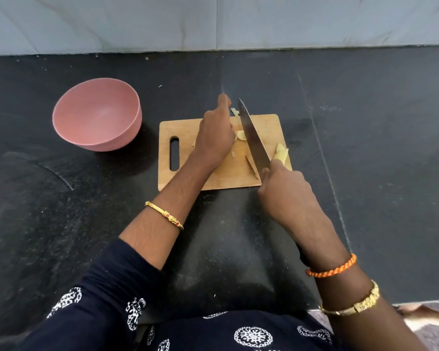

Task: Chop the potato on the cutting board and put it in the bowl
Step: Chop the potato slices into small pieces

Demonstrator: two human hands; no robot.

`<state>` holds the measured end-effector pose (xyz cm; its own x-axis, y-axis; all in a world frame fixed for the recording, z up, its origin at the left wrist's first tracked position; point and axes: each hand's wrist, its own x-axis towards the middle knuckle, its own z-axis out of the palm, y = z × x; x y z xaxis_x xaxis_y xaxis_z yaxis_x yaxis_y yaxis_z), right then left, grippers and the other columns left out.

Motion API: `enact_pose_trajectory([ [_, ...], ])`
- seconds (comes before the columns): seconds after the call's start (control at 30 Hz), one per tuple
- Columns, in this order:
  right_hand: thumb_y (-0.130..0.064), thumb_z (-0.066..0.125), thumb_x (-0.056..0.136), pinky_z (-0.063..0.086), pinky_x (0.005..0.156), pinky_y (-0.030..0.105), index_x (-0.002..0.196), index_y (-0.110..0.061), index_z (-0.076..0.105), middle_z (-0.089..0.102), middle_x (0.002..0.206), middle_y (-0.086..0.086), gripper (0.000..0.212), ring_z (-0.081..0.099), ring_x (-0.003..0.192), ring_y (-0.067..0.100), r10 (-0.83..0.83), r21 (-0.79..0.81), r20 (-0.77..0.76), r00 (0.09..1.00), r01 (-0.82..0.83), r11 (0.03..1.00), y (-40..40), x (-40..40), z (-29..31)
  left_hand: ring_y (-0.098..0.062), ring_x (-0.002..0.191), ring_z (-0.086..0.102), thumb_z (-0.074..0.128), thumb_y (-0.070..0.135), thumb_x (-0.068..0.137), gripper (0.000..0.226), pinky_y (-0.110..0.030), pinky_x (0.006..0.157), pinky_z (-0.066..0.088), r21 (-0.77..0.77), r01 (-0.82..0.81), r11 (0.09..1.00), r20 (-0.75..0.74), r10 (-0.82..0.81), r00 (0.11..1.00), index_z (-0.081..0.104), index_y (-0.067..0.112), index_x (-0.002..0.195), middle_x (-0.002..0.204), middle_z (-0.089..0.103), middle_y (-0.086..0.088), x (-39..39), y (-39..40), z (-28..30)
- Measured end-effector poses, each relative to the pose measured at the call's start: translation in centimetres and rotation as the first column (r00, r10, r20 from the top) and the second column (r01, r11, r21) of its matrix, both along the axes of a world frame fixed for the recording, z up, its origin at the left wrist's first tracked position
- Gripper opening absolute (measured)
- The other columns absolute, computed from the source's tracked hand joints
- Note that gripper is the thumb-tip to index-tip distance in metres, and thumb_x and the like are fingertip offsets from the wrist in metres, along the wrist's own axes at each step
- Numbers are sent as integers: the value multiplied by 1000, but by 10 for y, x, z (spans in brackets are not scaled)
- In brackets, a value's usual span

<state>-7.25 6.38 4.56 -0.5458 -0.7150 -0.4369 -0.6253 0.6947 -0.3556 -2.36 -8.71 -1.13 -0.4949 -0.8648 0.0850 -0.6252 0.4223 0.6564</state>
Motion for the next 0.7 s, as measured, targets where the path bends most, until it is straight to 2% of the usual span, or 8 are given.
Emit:
enact_pose_trajectory([
  [0.23,-21,36,101,39,63,34,109,-16,40,37,72,1,11,47,76,20,3,66,8,1000,-3,998,-13,-2,-6,-15,77,66,69,2,80,61,-31,78,56,12,25,1000,8,-25,1000,36,13,130,89,69,-5,-1,0,-1],
  [0.33,-22,37,101,36,55,29,113,-16,41,36,72,1,14,44,71,17,1,69,23,1000,-3,998,-15,-3,-6,-14,77,66,69,3,80,61,-30,79,56,16,25,1000,3,-26,1000,37,13,130,89,69,-5,0,0,-1],
  [0.5,-22,38,101,48,71,35,119,-14,44,41,77,1,21,54,84,21,-30,45,64,997,27,999,-17,-4,-6,-11,75,65,71,5,80,60,-26,77,55,9,16,1000,-1,-16,1000,38,14,128,87,68,-2,-1,2,-1],
  [0.7,-21,40,100,46,71,34,116,-15,43,39,74,-1,17,52,82,20,-40,37,94,995,37,999,-26,-1,-12,-14,74,65,69,5,81,57,-29,78,56,-1,22,1000,10,-22,1000,37,14,127,87,67,-4,-1,3,0],
])
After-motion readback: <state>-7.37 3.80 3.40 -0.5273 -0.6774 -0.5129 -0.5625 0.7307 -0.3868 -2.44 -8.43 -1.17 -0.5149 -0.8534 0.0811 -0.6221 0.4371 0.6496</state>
